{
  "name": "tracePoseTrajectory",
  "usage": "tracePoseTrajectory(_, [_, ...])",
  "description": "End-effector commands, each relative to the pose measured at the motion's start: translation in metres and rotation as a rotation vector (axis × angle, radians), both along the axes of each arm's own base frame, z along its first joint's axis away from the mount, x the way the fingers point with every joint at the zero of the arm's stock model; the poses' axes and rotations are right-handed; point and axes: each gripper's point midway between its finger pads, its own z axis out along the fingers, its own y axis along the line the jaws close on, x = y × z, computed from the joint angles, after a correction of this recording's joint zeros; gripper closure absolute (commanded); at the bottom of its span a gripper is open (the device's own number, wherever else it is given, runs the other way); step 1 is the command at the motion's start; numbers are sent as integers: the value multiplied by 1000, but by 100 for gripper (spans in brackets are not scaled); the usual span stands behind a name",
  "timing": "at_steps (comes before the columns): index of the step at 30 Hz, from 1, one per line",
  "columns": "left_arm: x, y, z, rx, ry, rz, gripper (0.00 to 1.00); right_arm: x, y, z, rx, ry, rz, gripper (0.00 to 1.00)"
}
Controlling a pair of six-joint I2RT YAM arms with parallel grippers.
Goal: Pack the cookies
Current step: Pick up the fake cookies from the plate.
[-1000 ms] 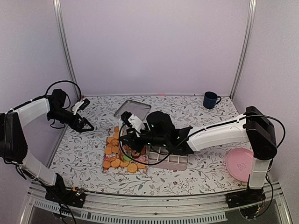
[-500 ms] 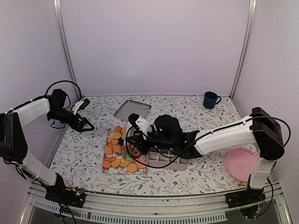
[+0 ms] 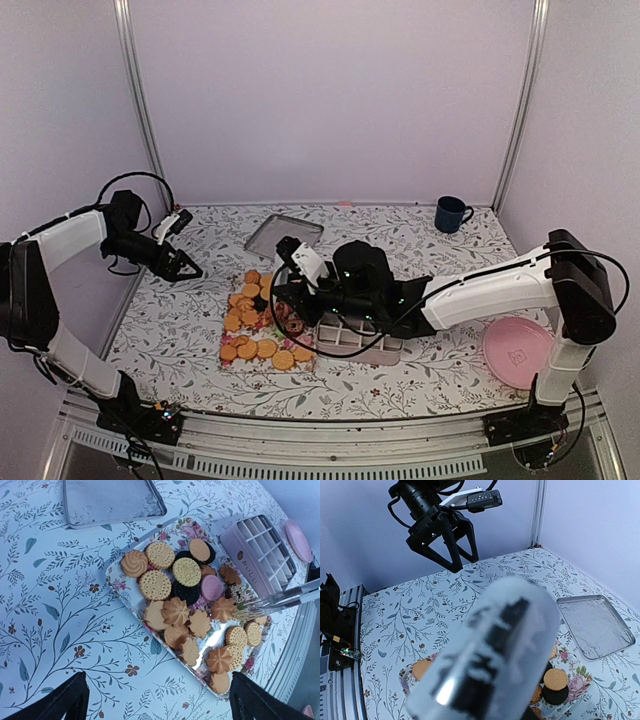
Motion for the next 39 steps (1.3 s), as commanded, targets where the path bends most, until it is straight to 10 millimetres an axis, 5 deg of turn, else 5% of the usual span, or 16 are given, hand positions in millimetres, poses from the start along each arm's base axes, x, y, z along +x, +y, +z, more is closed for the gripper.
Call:
tracePoseTrajectory(1, [4,-1,2,-23,-9,6,2,14,-11,33,36,-47,-63,100])
tracePoseTrajectory(19, [3,-3,6,-34,-17,2,4,24,-39,50,175,135,-8,100])
tracePoseTrajectory(31, [1,-2,3,-28,-11,0,5,25,-40,2,90,224,-13,100])
tracePoseTrajectory(39, [2,-3,3,-34,-9,-2,5,32,-50,60,178,113,-49,100])
